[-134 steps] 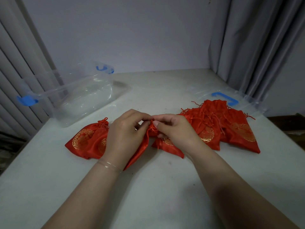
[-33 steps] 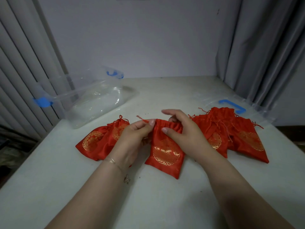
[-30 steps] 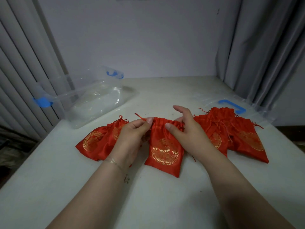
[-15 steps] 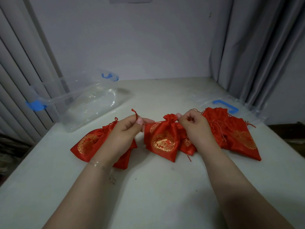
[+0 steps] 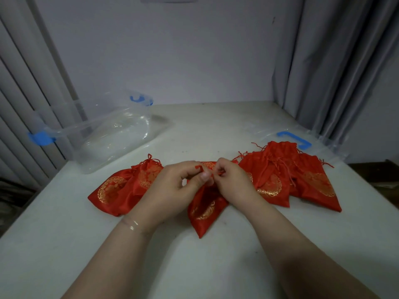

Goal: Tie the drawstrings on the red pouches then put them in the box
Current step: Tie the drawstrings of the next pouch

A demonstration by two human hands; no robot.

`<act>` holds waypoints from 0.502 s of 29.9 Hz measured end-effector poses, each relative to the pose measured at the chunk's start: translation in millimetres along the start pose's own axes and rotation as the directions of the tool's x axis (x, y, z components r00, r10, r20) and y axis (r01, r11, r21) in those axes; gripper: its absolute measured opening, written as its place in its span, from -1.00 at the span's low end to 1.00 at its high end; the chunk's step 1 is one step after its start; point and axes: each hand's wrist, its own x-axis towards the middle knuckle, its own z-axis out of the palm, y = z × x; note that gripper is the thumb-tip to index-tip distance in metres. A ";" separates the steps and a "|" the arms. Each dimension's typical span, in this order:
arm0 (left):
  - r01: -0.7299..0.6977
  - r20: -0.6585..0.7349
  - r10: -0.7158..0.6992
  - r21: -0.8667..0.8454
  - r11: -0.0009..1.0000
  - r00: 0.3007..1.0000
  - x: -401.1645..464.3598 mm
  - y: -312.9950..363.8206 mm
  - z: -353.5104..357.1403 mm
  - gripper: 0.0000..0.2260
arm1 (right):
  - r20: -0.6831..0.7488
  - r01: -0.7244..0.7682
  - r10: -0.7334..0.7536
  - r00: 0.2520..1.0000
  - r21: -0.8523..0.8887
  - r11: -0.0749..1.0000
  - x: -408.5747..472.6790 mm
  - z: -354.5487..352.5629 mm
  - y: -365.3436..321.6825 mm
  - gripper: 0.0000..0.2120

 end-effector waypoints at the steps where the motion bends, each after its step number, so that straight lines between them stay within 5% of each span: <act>1: 0.025 -0.028 -0.022 0.133 0.991 0.999 1.1 -6.0 -2.0 -0.79 | -0.006 -0.002 0.002 1.000 -0.015 1.000 -0.3 -0.8 -1.8 -0.73; 3: 0.114 -0.087 -0.092 0.303 0.946 0.992 3.3 -15.2 -5.4 -0.78 | 0.000 -0.008 0.008 1.000 0.013 1.000 -1.7 -4.9 -5.8 -0.75; 8: 0.332 -0.163 -0.293 0.325 0.885 0.942 6.4 -23.9 -8.6 -0.87 | 0.067 0.020 -0.024 0.997 0.058 0.998 -16.1 -11.0 -18.4 -0.80; 15: 0.250 -0.198 -0.190 0.346 0.904 0.962 5.4 -25.3 -2.1 -0.83 | 0.069 0.210 -0.221 0.973 0.133 0.969 -29.7 -4.9 -32.4 -0.83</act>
